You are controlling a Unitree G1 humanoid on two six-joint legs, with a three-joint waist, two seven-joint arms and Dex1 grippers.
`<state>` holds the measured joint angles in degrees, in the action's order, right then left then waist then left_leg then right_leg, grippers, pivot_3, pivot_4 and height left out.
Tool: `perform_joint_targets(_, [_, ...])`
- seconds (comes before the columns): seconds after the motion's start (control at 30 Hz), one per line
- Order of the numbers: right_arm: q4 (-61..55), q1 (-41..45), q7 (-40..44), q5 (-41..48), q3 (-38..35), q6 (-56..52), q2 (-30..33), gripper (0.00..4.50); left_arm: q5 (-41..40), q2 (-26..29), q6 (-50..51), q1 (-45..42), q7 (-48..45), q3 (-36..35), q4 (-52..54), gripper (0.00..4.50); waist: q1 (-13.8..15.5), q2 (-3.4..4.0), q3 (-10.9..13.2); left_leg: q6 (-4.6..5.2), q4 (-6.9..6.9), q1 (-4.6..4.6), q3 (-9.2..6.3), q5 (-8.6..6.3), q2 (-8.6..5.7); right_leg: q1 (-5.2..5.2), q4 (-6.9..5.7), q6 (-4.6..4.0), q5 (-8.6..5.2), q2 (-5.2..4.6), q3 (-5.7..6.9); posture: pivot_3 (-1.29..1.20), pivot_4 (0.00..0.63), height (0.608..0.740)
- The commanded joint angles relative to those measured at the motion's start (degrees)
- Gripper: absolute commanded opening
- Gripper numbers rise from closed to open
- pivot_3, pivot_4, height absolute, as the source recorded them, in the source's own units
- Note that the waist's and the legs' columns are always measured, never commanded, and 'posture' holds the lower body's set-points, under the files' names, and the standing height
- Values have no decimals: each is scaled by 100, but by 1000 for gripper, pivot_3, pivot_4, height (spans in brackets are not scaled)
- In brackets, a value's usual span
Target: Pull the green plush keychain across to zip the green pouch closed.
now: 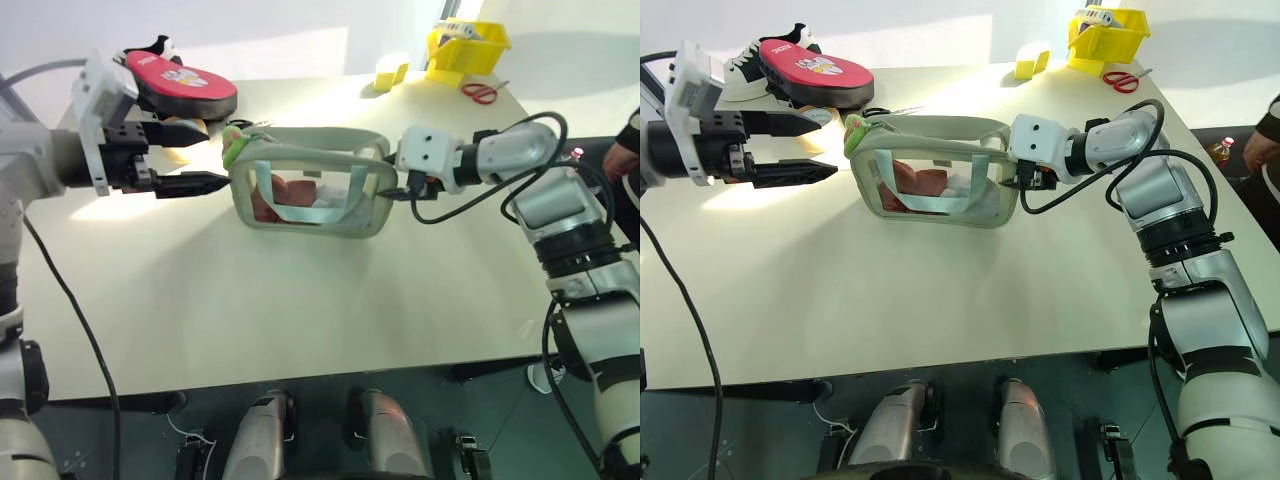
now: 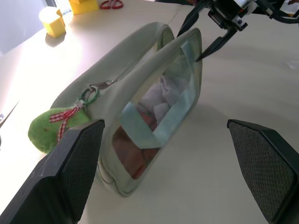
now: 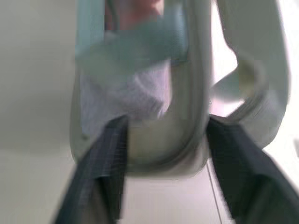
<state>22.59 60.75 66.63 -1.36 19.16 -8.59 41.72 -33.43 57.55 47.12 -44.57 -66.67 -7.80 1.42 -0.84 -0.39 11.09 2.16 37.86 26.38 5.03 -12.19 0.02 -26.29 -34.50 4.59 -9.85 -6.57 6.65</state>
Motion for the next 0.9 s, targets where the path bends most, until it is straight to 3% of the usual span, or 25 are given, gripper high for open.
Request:
perform_joint_targets(0.03, [-413,680,229,325,-462,-471,-25,2682,-100,171,36,31,114,-339,164,4500,0,1,0,0,1,1,0,0,0,-2,-2,0,0,0,-1,0,150,740])
perform_joint_targets(0.2, [-856,1016,-185,512,-436,-1144,-1038,2682,-119,151,5,116,293,-390,160,4500,-38,-3,-4,7,2,-6,-1,-6,5,1,-10,-1,0,4,-2,0,150,740])
perform_joint_targets(0.3, [-561,1002,-520,170,-178,-891,-1607,2682,-159,133,23,93,347,-374,194,4500,-12,-4,-5,5,5,-13,1,-6,5,-2,-40,-3,-1,2,-5,0,150,740])
perform_joint_targets(0.57, [379,989,-933,-461,207,-88,-1967,2682,-228,196,85,261,454,-534,345,4500,96,-8,-5,0,21,-4,-9,-3,-16,-3,-48,-3,-2,-14,-10,0,150,740])
perform_joint_targets(0.67, [519,1073,-960,-491,162,-4,-2048,1775,-255,196,89,297,507,-580,374,4500,26,-8,-5,-8,21,-5,-9,2,-14,-4,-53,-3,-2,-12,-10,0,150,740])
perform_joint_targets(0.77, [603,1104,-946,-563,167,114,-2054,241,-272,185,71,283,566,-583,347,4500,-11,-8,-5,-9,20,-7,-9,4,-14,-4,-58,-2,-3,-11,-10,0,150,740])
perform_joint_targets(0.8, [621,1093,-936,-580,164,149,-2042,43,-272,174,63,275,585,-575,339,4500,-14,-8,-5,-9,20,-7,-9,4,-12,-4,-59,-2,-3,-9,-10,0,150,740])
perform_joint_targets(0.9, [367,1041,-758,-453,72,52,-1954,43,-236,151,-5,277,625,-572,235,4500,-13,-8,-5,-9,20,-7,-9,4,-11,-4,-59,-1,-3,-8,-10,0,150,740])
